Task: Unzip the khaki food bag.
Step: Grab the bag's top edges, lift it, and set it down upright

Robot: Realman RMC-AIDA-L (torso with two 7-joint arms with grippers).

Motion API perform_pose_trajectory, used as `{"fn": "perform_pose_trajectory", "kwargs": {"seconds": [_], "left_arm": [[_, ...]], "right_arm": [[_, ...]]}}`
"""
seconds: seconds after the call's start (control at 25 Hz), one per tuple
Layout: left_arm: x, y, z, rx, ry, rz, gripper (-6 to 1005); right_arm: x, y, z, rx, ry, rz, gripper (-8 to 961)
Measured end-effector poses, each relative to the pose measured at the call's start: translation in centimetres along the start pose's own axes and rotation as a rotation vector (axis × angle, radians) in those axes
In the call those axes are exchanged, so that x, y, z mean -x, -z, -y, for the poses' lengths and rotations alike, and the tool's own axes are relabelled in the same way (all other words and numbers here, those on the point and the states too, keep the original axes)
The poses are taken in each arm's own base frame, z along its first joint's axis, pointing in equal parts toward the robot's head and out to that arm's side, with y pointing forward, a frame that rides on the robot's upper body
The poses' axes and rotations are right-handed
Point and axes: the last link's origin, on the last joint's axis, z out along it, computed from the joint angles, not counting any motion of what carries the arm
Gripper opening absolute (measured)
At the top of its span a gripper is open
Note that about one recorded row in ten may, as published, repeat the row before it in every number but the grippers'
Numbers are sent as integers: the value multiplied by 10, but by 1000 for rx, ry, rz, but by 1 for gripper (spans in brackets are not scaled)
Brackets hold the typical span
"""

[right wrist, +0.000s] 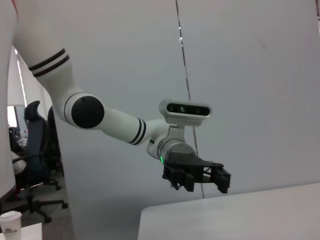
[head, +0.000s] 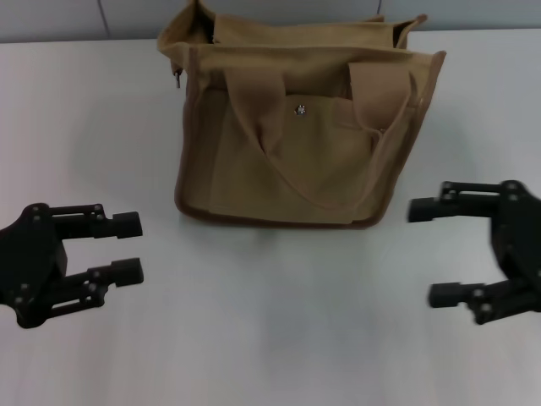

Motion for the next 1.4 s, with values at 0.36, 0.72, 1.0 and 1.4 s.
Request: {"fn": "perform_pose_trajectory", "kwargs": {"seconds": [0.36, 0.72, 1.0, 1.4], "left_arm": [[4, 5, -5, -15, 14, -8, 608], [4, 6, -5, -17, 13, -8, 808], [1, 6, 12, -147, 10, -45, 810], [-7, -43, 63, -349, 8, -114, 797]], "right_arm": [[1, -16, 9, 34, 6, -39, 839], [-1, -16, 8, 30, -1, -42, 838], [-3, 4, 9, -135, -17, 64, 838], [-24, 39, 0, -462, -36, 264, 838]]}}
